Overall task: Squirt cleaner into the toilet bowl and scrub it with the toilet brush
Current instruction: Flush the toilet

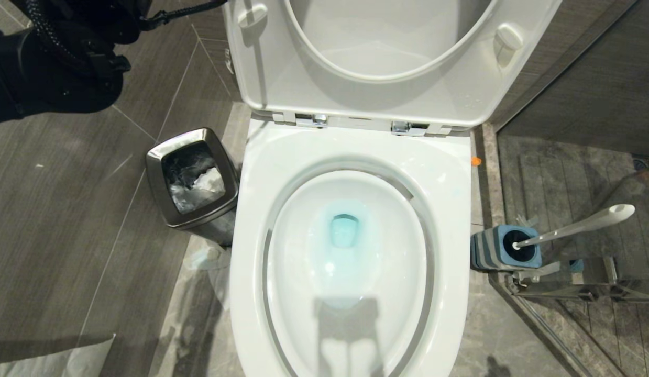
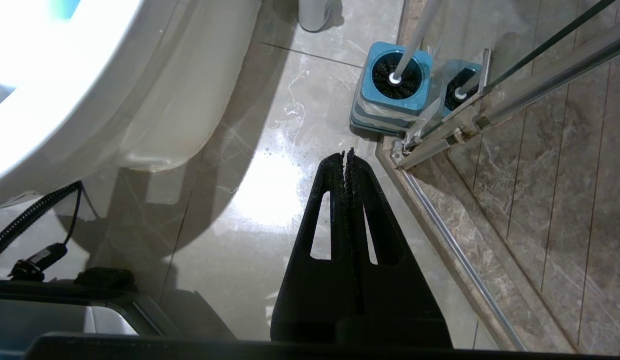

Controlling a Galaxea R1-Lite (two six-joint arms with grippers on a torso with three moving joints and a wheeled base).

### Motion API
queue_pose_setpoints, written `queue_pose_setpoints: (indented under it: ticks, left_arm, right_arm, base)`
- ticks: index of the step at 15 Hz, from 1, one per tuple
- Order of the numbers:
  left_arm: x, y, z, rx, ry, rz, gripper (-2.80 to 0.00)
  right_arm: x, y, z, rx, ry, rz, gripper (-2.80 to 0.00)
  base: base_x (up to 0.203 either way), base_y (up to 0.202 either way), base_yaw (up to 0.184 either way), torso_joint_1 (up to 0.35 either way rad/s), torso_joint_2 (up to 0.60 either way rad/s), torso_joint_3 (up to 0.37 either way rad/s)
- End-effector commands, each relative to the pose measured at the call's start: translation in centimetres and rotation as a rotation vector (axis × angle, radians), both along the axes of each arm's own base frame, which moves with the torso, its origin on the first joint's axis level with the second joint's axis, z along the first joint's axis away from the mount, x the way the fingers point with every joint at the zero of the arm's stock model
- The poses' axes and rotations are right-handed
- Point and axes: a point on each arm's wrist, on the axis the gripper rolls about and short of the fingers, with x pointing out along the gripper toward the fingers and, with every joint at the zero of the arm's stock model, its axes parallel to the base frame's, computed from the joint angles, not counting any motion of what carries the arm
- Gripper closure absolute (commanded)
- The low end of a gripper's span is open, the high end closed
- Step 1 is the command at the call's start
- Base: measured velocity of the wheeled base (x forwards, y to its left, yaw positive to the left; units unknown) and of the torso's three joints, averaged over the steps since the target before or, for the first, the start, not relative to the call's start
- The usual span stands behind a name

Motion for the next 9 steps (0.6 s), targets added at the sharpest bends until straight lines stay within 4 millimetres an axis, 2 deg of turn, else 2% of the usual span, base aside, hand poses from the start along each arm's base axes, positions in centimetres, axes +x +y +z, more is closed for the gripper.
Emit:
queue_pose_setpoints:
  ticks: [1,9]
  left_arm:
    - [0.9,-0.6,-0.9,0.039,0.021,-0.025,0.00]
    - [2.2,-1.3,-2.1,0.051,0.049,-0.034,0.00]
  right_arm:
    - [0.0,0.0,0.0,0.000,0.001,0.001,0.00]
    - [0.0,0.0,0.0,0.000,0.002,0.001,0.00]
  base:
    - [0.000,0.000,0.000,0.000,0.00,0.000]
    - [0.000,0.000,0.000,0.000,0.00,0.000]
